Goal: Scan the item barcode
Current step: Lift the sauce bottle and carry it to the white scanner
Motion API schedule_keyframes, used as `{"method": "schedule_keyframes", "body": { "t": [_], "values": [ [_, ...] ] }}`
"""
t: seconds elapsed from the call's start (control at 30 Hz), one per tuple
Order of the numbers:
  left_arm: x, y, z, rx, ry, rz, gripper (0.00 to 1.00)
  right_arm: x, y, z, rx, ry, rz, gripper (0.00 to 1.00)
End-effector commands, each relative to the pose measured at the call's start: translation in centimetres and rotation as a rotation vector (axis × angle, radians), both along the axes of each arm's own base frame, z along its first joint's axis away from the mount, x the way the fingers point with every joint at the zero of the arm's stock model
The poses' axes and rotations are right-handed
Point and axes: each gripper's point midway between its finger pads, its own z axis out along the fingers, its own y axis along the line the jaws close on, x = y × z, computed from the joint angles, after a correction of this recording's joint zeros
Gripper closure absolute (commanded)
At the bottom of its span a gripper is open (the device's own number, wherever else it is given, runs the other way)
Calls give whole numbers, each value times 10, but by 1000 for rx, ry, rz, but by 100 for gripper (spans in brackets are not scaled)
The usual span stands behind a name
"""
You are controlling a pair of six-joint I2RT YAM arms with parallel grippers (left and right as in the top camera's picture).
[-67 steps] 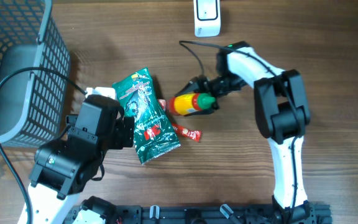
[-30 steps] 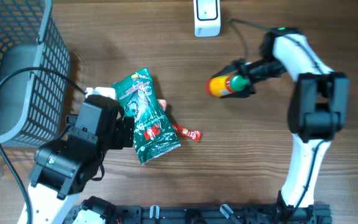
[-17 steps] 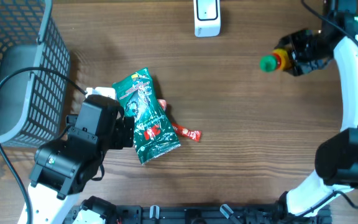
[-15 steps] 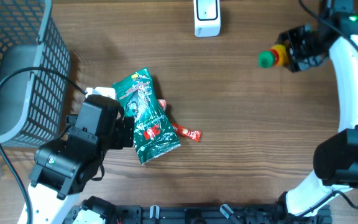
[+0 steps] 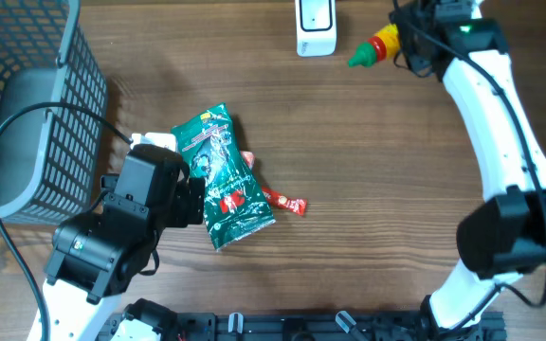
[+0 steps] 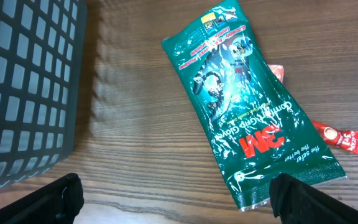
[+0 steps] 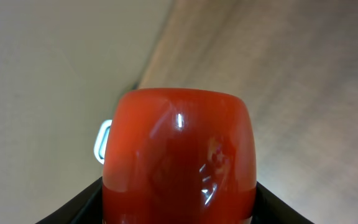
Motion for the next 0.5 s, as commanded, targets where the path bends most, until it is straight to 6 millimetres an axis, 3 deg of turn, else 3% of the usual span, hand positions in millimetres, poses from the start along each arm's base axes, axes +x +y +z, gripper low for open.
{"method": "schedule_keyframes", "body": {
  "t": [0.0,0.2,0.37,0.47],
  "values": [
    [1,1,1,12,-6,-6,0,25,7,-26,3,-14,-4,66],
    [1,1,1,12,-6,-6,0,68,35,-24,65,-171,57,65],
    [1,1,1,12,-6,-6,0,101,84,-35,89,-310,119,63],
    [1,1,1,12,-6,-6,0,117,103,-42,93,-389,128,60]
  ]
}}
